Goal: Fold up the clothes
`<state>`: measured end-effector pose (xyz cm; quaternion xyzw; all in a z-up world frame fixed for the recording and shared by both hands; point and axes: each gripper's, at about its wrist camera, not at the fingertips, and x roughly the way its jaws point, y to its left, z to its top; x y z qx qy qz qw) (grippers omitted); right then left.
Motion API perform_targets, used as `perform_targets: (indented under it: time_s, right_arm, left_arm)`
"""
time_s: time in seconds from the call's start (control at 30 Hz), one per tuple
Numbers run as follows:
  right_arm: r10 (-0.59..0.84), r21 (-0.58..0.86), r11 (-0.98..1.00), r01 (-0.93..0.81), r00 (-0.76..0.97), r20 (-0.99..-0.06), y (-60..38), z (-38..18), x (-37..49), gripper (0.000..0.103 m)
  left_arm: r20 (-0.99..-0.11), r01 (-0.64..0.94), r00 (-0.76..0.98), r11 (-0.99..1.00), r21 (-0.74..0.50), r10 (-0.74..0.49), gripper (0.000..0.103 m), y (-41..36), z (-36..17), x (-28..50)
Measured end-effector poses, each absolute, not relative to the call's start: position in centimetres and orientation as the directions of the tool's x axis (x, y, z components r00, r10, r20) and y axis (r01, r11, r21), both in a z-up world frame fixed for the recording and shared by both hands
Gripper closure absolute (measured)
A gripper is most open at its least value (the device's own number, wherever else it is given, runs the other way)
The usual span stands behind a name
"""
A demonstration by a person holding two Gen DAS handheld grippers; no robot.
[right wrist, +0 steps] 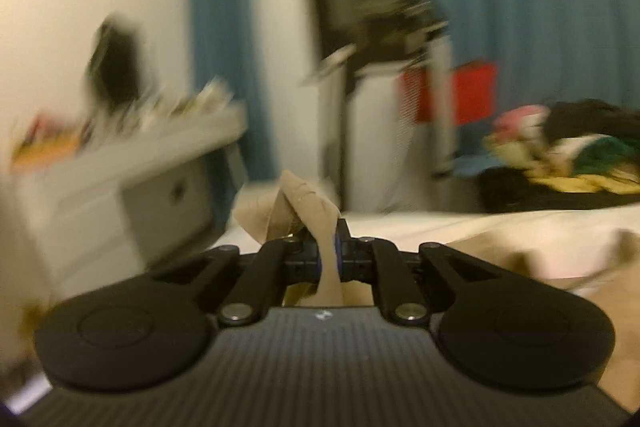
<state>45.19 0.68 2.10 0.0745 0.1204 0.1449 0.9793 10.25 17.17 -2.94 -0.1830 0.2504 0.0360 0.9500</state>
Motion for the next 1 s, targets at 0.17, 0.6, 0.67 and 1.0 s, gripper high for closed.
perform_targets:
  time_s: [0.17,0.6,0.67,1.0]
  right_arm:
    - [0.101,0.31,0.95,-0.027,0.969,-0.224,-9.3,0.6,44.1,0.095]
    - [0.211,0.361,0.93,-0.069,0.905,-0.37,-15.7,-1.0,39.5,0.019]
    - [0.216,0.363,0.929,-0.071,0.9,-0.378,-16.0,0.1,37.4,0.019]
    - [0.222,0.289,0.949,-0.125,0.917,-0.331,-18.2,5.9,21.9,0.019]
  left_arm:
    - [-0.489,-0.121,0.871,0.943,-0.311,-0.049,0.0,15.3,-2.8,9.9]
    - [-0.518,-0.031,0.85,0.972,-0.234,-0.098,0.0,10.7,-3.2,11.7]
    - [-0.506,-0.019,0.858,0.977,-0.212,-0.093,0.0,10.3,-2.7,11.1]
    - [-0.445,0.051,0.888,0.986,-0.157,-0.117,0.0,7.8,-0.2,7.3]
